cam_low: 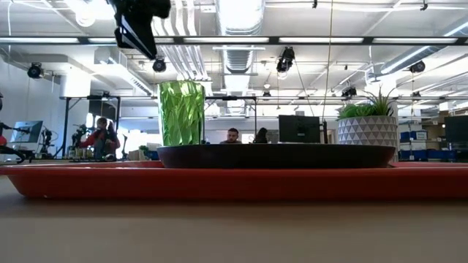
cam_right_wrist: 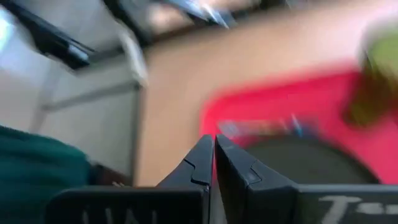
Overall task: Pick and place plate/cup/fork/spoon on tray
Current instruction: Adjust the set up tray
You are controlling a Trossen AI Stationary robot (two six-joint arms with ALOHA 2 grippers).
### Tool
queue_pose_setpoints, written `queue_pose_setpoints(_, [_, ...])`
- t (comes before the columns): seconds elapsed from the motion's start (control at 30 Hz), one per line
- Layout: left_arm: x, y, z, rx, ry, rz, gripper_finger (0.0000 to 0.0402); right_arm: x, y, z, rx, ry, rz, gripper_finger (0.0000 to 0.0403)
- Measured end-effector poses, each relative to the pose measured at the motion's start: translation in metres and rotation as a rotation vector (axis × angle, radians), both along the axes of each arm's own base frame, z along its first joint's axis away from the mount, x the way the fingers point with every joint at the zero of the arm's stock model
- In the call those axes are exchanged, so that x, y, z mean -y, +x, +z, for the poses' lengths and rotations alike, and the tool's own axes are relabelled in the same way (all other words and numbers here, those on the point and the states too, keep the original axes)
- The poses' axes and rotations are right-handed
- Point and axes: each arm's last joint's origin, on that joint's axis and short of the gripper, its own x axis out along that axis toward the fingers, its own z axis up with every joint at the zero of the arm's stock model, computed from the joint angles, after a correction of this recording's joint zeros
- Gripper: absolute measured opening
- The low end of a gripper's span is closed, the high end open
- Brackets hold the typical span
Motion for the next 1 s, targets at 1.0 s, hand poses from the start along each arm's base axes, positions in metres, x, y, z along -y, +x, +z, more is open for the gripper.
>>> queue_pose_setpoints(1.0, [0.024, -0.049, 0.033, 0.2, 0.036, -0.005, 0.0042, -0.017, 0.067, -0.216, -0.808, 0.022, -0.195, 0.0009])
